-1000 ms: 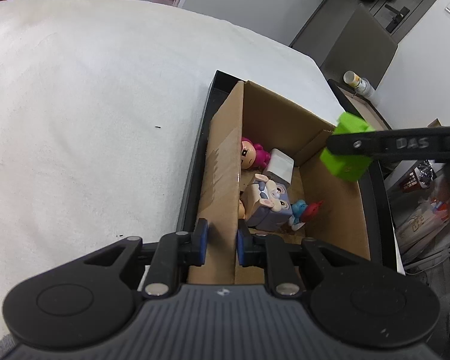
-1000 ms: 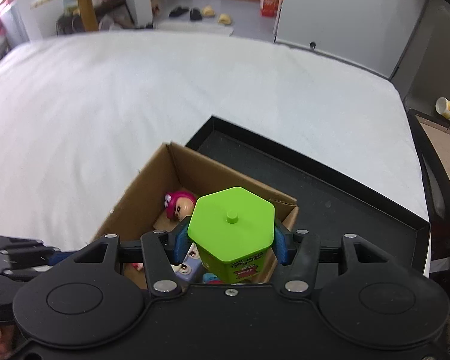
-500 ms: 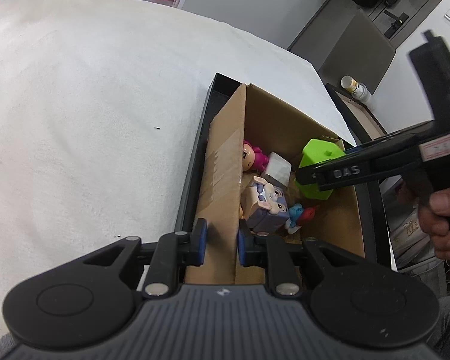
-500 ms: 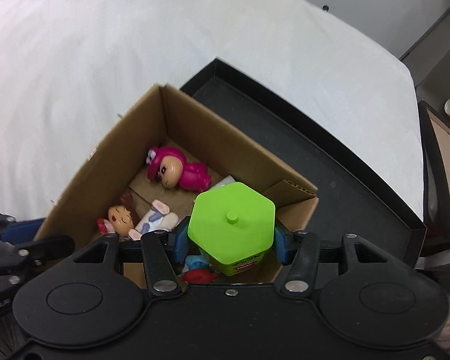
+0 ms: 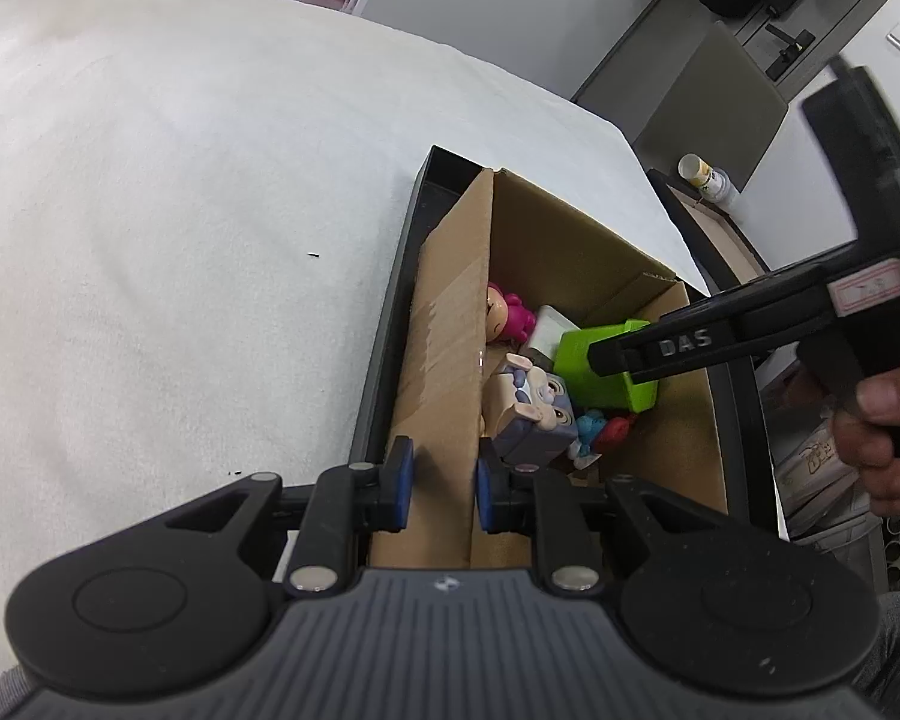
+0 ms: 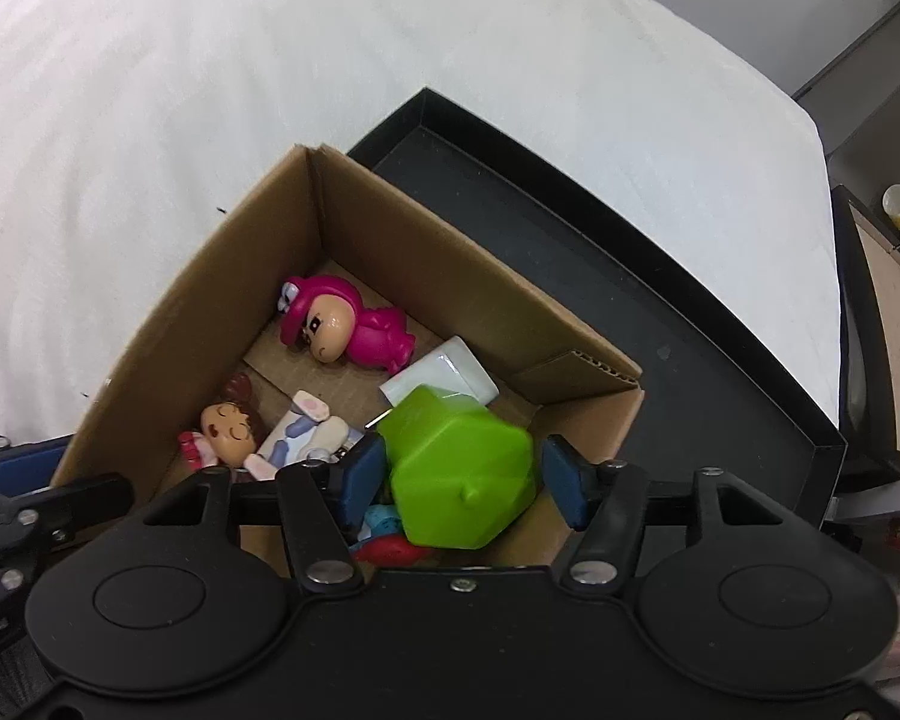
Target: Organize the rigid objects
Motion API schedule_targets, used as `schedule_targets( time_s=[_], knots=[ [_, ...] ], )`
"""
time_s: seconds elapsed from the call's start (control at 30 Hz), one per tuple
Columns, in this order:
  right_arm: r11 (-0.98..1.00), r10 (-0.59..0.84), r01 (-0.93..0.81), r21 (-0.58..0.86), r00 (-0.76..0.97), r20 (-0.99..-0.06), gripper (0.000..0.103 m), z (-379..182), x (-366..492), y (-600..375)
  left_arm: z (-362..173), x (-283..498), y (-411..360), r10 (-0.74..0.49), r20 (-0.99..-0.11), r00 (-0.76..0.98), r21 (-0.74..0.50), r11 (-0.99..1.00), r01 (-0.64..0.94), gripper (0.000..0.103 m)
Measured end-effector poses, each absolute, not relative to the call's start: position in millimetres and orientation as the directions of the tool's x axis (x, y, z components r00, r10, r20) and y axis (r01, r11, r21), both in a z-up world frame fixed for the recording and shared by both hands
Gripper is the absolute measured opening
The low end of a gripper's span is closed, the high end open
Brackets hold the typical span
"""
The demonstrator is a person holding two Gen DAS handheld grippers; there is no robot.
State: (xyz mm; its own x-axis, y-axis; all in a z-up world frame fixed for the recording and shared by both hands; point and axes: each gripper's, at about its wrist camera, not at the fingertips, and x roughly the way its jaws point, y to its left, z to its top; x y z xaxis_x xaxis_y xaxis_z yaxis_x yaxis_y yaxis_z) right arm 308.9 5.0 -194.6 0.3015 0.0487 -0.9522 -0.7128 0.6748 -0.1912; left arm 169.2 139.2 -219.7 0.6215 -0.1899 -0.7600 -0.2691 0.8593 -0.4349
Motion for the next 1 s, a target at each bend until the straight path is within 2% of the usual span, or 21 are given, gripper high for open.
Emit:
schedule_targets(
  time_s=[0.43,0.7,1.0],
  knots=[
    [0.736,0.185,-0.671,-0.092,0.329,-0.926,0.060,-148.2,299.0,-30.4,-218.3,170.4,137.1,-0.186,-0.766,0.615,-0.426,0.864,-0.268,0.019],
    [0.806,0.291,-0.590,0.038,0.339,-0.895,0.061,-123.1,290.4,-75.4,-215.5,172.9,134.5,-0.181,-0.778,0.601,-0.411,0.871,-0.270,0.019],
    [0.861,0.342,-0.493,0.128,0.374,-0.862,0.064,-115.9,276.4,-124.8,-213.3,177.4,127.9,-0.153,-0.790,0.594,-0.382,0.880,-0.282,0.018]
  ],
)
